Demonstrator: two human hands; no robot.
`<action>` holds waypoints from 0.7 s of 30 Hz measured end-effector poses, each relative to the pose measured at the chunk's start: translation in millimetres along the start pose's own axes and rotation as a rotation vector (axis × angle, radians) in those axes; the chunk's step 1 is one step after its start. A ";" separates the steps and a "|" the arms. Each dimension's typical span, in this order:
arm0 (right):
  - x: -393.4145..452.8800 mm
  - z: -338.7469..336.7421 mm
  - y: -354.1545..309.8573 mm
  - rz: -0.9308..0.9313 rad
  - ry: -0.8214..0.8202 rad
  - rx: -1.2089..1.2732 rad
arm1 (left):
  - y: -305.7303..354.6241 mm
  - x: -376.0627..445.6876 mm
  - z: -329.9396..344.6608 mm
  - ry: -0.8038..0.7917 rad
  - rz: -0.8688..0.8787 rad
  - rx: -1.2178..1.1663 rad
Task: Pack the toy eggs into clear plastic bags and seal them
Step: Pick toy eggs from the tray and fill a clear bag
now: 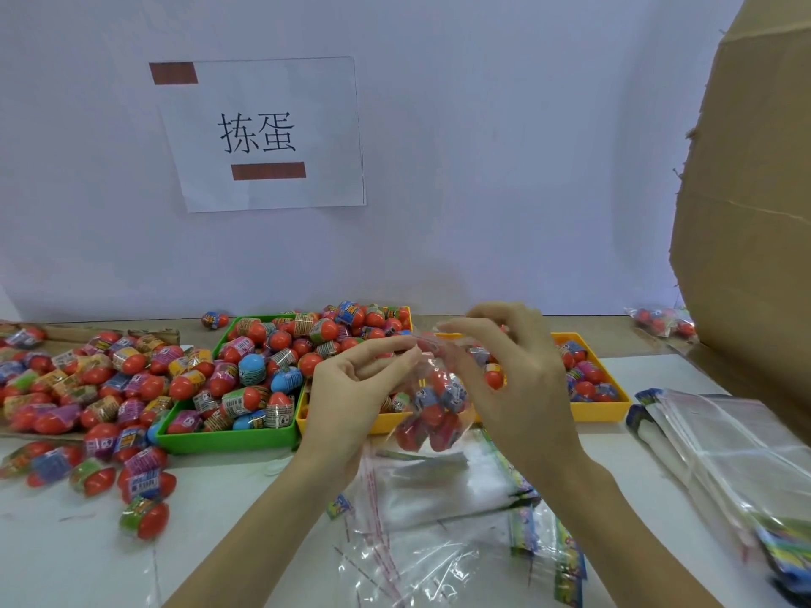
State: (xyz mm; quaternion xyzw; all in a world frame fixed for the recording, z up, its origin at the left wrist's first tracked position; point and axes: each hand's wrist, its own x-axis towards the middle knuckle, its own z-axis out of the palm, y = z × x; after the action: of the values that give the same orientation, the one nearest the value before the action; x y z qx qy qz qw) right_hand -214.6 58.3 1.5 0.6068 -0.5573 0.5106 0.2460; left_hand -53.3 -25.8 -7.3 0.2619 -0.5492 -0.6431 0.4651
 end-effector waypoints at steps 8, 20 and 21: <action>-2.7 1.1 3.8 -0.016 -0.046 -0.049 | 5.5 -5.9 5.7 -0.092 0.119 0.139; -2.9 2.3 6.6 -0.034 -0.109 -0.044 | 5.5 -10.2 8.6 -0.092 0.206 0.201; -3.2 2.5 6.5 -0.042 -0.111 -0.042 | 5.7 -10.0 8.5 -0.094 0.205 0.201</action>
State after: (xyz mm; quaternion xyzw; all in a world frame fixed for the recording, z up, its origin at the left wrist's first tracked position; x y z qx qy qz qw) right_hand -219.3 55.8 -4.0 0.6406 -0.5678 0.4588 0.2382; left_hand -54.4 -12.8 -1.4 0.2192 -0.6558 -0.5457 0.4733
